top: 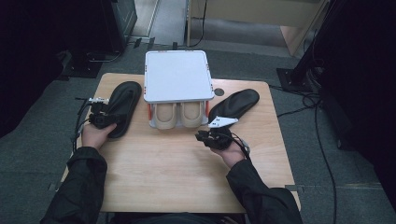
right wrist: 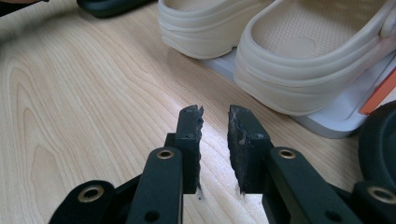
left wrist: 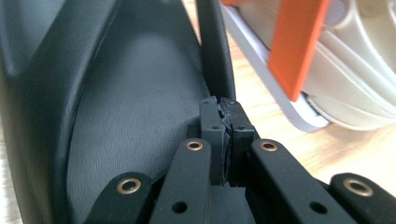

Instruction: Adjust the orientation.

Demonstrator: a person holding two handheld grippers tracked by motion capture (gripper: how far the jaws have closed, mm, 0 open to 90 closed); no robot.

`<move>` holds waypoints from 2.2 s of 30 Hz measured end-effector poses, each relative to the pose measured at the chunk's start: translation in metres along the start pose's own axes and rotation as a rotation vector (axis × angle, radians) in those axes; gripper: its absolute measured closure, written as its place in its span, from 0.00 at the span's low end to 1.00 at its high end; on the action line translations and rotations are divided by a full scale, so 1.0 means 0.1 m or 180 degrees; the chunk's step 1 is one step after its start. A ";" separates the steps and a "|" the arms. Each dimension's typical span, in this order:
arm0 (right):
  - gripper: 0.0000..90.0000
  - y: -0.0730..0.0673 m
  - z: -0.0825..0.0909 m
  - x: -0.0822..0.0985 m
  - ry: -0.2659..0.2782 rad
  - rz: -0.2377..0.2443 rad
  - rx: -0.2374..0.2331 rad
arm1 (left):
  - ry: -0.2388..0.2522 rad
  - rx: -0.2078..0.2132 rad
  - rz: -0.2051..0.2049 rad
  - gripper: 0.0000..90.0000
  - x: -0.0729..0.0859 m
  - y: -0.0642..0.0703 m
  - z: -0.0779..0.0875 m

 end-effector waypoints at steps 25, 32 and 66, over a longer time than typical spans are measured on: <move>0.81 0.00 -0.02 0.00 -0.0001 -0.0010 -0.0009 | -0.0228 0.0183 -0.0231 0.86 0.11 0.36 0.01; 0.80 0.00 -0.02 0.00 0.0027 -0.0013 -0.0035 | -0.0032 0.0081 -0.0262 0.75 -0.02 0.28 0.23; 0.77 0.07 0.15 0.18 0.0138 -0.0192 0.0062 | -0.0117 0.0058 0.0046 0.74 -0.35 -0.22 -0.04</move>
Point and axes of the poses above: each handheld gripper's, and its own axes: z roughly backward along the jaws, x roughly out of its underside, y roughly to its right, the point moved 3 cm from there along -z, roughly forward along the jaws, and after that the axes turned 15 degrees about -y, right-handed, at the moved point
